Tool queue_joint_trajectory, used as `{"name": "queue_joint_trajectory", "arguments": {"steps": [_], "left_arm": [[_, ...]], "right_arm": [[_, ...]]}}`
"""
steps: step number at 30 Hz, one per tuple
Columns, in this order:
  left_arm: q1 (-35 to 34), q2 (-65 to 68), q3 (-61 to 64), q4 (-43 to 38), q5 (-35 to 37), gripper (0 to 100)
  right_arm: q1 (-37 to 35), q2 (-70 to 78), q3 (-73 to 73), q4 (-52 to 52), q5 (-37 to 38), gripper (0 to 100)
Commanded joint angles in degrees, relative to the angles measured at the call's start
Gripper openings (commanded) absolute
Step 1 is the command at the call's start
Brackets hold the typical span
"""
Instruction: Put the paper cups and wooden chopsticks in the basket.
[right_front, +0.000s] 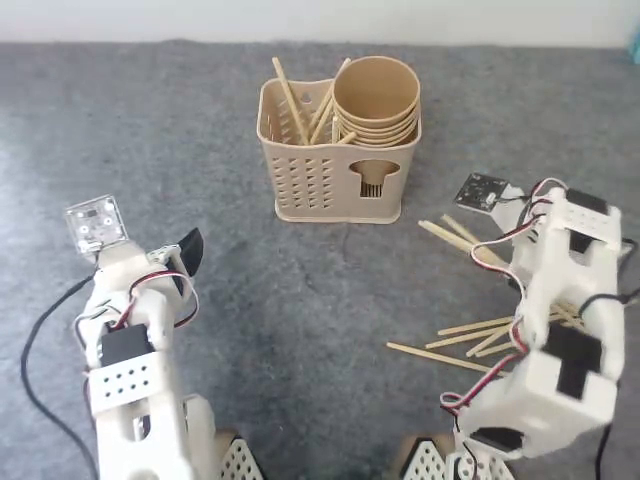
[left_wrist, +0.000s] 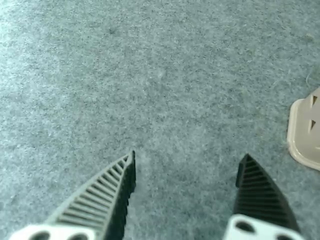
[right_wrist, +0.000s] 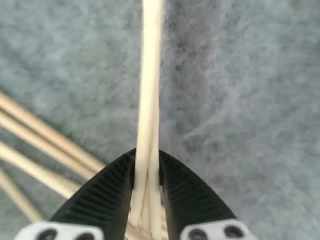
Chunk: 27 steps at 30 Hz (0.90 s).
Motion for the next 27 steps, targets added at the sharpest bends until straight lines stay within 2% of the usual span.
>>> {"name": "queue_joint_trajectory", "arguments": {"steps": [1,9,13,16,23,27], "left_arm": [[-0.18,0.44,-0.48,-1.58,-0.35,31],[-0.26,0.44,-0.48,-1.58,-0.35,31],[-0.26,0.44,-0.48,-1.49,-0.35,31],[-0.26,0.44,-0.48,-1.49,-0.35,31],[-0.26,0.44,-0.48,-1.49,-0.35,31],[-0.26,0.44,-0.48,-1.49,-0.35,31]], "right_arm": [[0.57,-9.27,-0.88,2.95,-1.41,0.9],[0.40,-19.38,-0.79,3.21,-8.35,0.9],[-0.48,-21.93,-0.79,2.59,-14.77,0.9],[-1.71,-23.60,-0.79,1.89,-21.80,0.9],[-2.33,-27.74,-0.79,-2.33,-43.96,0.8],[-2.33,-28.35,-0.79,-2.59,-52.31,0.8]]}}
